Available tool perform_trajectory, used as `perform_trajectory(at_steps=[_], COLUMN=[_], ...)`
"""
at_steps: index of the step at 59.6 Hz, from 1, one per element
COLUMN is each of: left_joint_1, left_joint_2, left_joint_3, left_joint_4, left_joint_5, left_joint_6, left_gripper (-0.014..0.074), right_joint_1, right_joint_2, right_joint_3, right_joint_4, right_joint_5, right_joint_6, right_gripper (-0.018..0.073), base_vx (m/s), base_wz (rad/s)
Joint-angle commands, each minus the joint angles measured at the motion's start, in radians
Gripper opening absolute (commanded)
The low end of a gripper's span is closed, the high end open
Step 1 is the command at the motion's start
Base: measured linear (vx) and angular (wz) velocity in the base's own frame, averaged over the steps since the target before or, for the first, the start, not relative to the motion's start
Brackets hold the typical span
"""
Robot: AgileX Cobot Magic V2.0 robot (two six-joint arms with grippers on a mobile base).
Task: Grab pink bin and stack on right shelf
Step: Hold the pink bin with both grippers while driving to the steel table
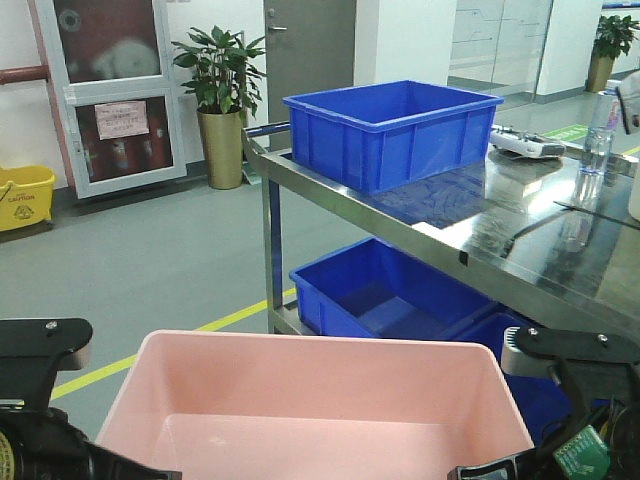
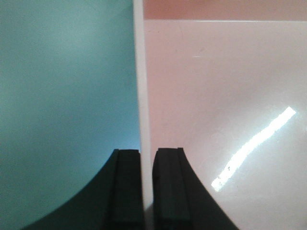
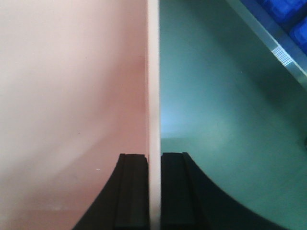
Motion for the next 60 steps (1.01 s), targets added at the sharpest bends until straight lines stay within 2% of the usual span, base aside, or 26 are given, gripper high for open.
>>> perform_trajectory(at_steps=[1,25,60], left_joint_1=[0.001,0.001,0.001], left_joint_2=[-0.030,-0.030,-0.030], left_joint_3=[-0.026,-0.026,-0.026], left_joint_4=[0.078,0.078,0.078], left_joint_5=[0.006,0.006,0.005], left_joint_6=[-0.006,-0.006,-0.006], left_gripper=[0.0062,0.0062,0.0062], right_joint_1=[-0.008,-0.008,-0.008], right_joint_2=[-0.019,-0.019,-0.019], right_joint_3=[-0.028,-0.028,-0.028], right_joint_4=[-0.095,-0.096,-0.096], right_joint_5=[0.016,0.016,0.016], right_joint_6=[-0.002,-0.002,-0.002], right_gripper=[-0.0006,-0.0006,-0.0006], base_vx=[0.42,0.40,0.33], base_wz=[0.01,-0.23,-0.61])
